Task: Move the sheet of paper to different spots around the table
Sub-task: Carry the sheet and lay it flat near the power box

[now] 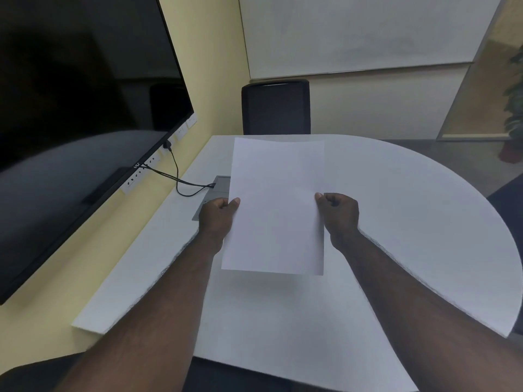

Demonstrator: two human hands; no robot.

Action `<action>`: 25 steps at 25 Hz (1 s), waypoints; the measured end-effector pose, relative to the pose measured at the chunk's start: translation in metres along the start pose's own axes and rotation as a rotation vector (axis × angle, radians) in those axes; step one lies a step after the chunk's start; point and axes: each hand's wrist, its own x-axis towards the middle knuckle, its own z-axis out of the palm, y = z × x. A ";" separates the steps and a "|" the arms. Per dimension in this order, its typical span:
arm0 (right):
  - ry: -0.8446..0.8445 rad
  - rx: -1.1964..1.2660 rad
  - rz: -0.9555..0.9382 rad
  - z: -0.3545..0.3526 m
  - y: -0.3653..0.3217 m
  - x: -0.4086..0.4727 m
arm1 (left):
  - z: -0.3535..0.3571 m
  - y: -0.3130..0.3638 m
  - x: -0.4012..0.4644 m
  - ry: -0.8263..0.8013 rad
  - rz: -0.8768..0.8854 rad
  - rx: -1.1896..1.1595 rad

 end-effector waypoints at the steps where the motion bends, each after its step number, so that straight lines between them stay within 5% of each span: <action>1: 0.007 -0.003 0.007 0.009 0.003 -0.006 | -0.009 -0.004 0.003 -0.013 0.004 0.005; 10: 0.157 -0.058 0.040 0.067 0.049 -0.040 | -0.058 -0.064 0.043 -0.150 -0.013 0.107; 25: 0.153 -0.242 0.223 0.108 0.194 -0.035 | -0.050 -0.218 0.076 -0.162 -0.159 0.318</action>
